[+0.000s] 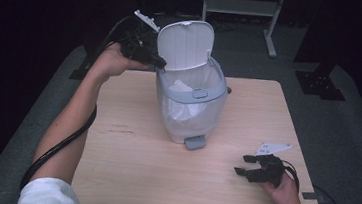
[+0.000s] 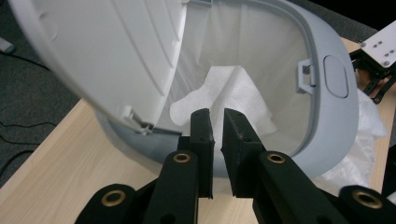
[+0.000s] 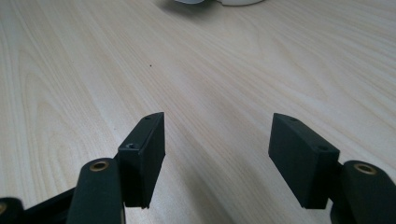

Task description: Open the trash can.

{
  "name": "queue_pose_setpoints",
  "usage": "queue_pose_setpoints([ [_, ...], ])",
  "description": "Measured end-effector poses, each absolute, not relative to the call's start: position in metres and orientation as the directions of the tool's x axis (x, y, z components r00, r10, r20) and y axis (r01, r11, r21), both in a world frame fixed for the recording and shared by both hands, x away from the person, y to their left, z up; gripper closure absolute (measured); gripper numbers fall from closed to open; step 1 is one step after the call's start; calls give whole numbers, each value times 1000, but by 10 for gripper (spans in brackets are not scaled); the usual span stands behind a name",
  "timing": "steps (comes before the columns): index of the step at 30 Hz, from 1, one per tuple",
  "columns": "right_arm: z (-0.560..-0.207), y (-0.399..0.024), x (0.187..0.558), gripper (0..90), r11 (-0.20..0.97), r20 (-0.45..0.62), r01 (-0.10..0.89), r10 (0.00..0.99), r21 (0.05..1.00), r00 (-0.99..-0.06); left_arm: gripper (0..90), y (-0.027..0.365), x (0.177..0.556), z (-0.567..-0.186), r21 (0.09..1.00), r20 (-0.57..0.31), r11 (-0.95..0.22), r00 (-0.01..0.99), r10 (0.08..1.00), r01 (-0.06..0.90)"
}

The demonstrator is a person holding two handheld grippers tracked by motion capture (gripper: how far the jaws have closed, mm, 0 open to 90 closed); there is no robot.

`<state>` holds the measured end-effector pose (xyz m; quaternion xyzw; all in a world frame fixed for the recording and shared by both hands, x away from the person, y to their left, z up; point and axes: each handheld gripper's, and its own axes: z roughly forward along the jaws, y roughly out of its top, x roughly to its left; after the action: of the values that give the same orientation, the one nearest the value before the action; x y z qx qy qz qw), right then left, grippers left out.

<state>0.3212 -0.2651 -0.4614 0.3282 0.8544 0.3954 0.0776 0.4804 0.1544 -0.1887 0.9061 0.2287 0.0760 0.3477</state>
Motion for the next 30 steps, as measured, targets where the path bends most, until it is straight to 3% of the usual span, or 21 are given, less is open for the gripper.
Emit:
queue_pose_setpoints([
  [30, -461, -272, 326, 349, 452, 128, 507, 641, 734, -757, 897, 198, 526, -206, 687, -40, -584, 825, 564, 433],
])
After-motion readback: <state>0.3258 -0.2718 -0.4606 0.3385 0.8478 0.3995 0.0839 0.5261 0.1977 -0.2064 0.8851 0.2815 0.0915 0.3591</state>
